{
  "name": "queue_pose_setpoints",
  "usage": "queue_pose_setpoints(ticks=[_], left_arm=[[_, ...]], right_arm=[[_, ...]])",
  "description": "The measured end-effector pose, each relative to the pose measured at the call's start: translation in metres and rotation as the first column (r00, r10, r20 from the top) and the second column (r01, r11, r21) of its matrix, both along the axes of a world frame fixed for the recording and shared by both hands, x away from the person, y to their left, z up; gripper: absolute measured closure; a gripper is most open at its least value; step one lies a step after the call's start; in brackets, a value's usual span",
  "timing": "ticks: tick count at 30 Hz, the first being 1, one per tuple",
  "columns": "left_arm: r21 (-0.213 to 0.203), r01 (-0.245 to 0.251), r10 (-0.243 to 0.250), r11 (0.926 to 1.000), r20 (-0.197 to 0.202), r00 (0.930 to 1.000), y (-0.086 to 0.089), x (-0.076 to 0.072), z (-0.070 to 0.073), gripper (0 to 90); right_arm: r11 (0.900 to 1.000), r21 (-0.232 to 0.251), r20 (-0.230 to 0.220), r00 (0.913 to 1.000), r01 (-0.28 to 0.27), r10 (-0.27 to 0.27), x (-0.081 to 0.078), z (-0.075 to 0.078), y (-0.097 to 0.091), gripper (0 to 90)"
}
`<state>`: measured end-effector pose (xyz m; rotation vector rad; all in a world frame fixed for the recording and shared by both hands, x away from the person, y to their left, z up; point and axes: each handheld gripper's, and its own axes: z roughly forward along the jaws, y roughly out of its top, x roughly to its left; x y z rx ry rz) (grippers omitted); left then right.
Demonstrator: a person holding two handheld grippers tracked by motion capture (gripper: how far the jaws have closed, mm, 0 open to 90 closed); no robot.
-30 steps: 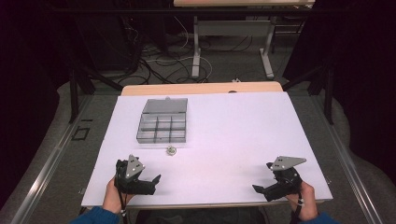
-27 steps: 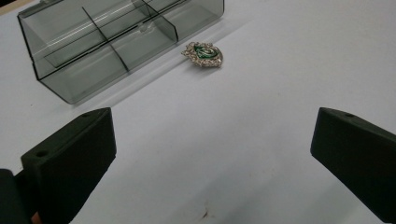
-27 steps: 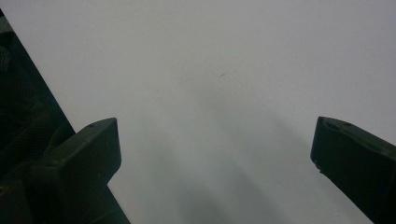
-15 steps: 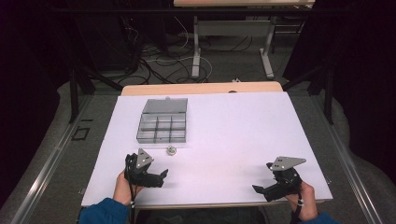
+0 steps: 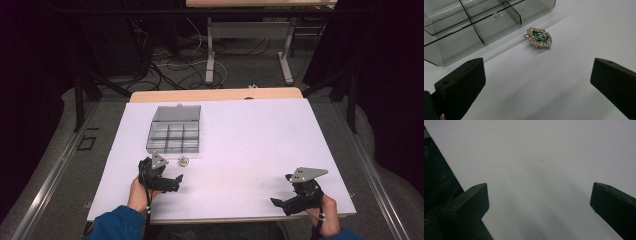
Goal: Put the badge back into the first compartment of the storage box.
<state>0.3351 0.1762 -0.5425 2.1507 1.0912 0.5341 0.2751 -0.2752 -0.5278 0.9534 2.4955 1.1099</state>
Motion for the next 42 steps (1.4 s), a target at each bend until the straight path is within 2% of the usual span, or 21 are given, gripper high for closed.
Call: queue_pose_setpoints(ticks=[6, 7, 9, 10, 13, 15, 17, 18, 19, 20, 27, 28, 30, 31, 33, 36, 37, 40, 41, 42], left_arm=[[-0.009, -0.031, 0.031, 0.9995, 0.006, 0.9995, -0.001, 0.012, -0.001, 0.5], [-0.002, -0.032, 0.032, 0.9995, -0.008, 0.9995, -0.001, 0.013, -0.001, 0.8], [-0.001, -0.036, 0.036, 0.9993, -0.006, 0.9993, -0.002, 0.017, -0.002, 1.3], [-0.004, -0.043, 0.043, 0.9991, -0.005, 0.9991, -0.003, 0.019, -0.003, 1.2], [-0.005, -0.043, 0.043, 0.999, -0.02, 0.9989, -0.007, 0.022, -0.005, 1.4], [-0.008, -0.039, 0.039, 0.9992, -0.009, 0.9992, -0.009, 0.024, -0.006, 2.4], [0.0, -0.035, 0.035, 0.9994, -0.016, 0.9993, -0.009, 0.024, -0.005, 5.9], [-0.018, -0.041, 0.041, 0.999, -0.006, 0.9991, -0.011, 0.026, -0.005, 8.6], [-0.015, -0.04, 0.04, 0.9991, -0.005, 0.9992, -0.012, 0.027, -0.005, 10.9], [-0.02, -0.04, 0.04, 0.999, -0.013, 0.9991, -0.012, 0.028, -0.006, 13.4], [-0.049, -0.042, 0.04, 0.9979, -0.045, 0.9982, -0.016, 0.041, -0.011, 24.5], [-0.032, -0.032, 0.03, 0.999, -0.049, 0.9984, -0.016, 0.042, -0.01, 26.4], [-0.046, -0.033, 0.03, 0.9984, -0.048, 0.9984, -0.019, 0.045, -0.013, 29.9], [-0.03, -0.024, 0.022, 0.9993, -0.062, 0.9978, -0.019, 0.047, -0.013, 31.4], [-0.027, -0.02, 0.019, 0.9994, -0.064, 0.9978, -0.021, 0.049, -0.015, 33.8], [-0.045, -0.021, 0.018, 0.9988, -0.071, 0.9973, -0.023, 0.052, -0.018, 35.8], [-0.035, -0.018, 0.015, 0.9992, -0.077, 0.9969, -0.023, 0.053, -0.018, 36.5], [-0.056, -0.025, 0.021, 0.9981, -0.07, 0.9974, -0.024, 0.052, -0.019, 38.4], [-0.046, -0.019, 0.016, 0.9987, -0.073, 0.9972, -0.023, 0.052, -0.019, 39.3], [-0.046, -0.014, 0.011, 0.9989, -0.074, 0.9972, -0.023, 0.052, -0.018, 40.2]], right_arm=[[1.0, 0.001, 0.0, 1.0, -0.001, 0.001, 0.0, 0.0, 0.0, 1.6], [1.0, 0.001, -0.001, 1.0, 0.0, 0.0, 0.0, 0.0, 0.0, 1.7], [1.0, -0.003, 0.005, 1.0, 0.001, -0.001, 0.001, 0.0, 0.0, 1.9], [1.0, -0.008, -0.006, 1.0, 0.001, -0.001, 0.0, 0.0, -0.001, 1.9], [1.0, 0.002, 0.0, 1.0, 0.004, -0.004, 0.001, 0.0, -0.001, 2.0], [1.0, 0.001, 0.0, 1.0, 0.007, -0.007, 0.0, 0.0, -0.001, 2.0], [1.0, -0.005, -0.002, 1.0, 0.005, -0.005, 0.0, 0.0, -0.001, 2.0], [1.0, -0.005, 0.004, 1.0, 0.005, -0.005, 0.001, 0.0, -0.001, 2.0], [0.9999, -0.009, -0.008, 1.0, 0.005, -0.005, 0.001, 0.0, -0.001, 2.0], [1.0, 0.003, 0.001, 1.0, 0.01, -0.01, 0.001, -0.001, 0.0, 2.0], [1.0, -0.004, 0.005, 1.0, 0.005, -0.005, 0.002, -0.001, -0.001, 2.0], [1.0, -0.001, 0.0, 1.0, 0.01, -0.01, 0.001, -0.001, -0.001, 2.0], [0.9998, -0.002, -0.004, 0.9998, 0.017, -0.017, 0.001, -0.001, -0.001, 2.0], [0.9998, -0.002, -0.005, 0.9998, 0.018, -0.018, 0.001, 0.0, -0.001, 2.0], [0.9998, 0.002, -0.005, 0.9998, 0.021, -0.021, 0.001, -0.001, -0.001, 2.0], [0.9998, 0.005, -0.005, 0.9998, 0.02, -0.02, 0.001, -0.001, -0.002, 2.0], [0.9998, -0.003, -0.01, 0.9998, 0.018, -0.018, 0.001, 0.0, -0.002, 2.0], [0.9999, -0.003, -0.006, 0.9999, 0.014, -0.014, 0.002, 0.0, -0.002, 2.0], [0.9998, 0.002, 0.007, 0.9998, 0.019, -0.019, 0.002, -0.001, -0.001, 2.0], [0.9998, 0.005, 0.0, 0.9998, 0.02, -0.02, 0.001, -0.001, -0.001, 2.0]])
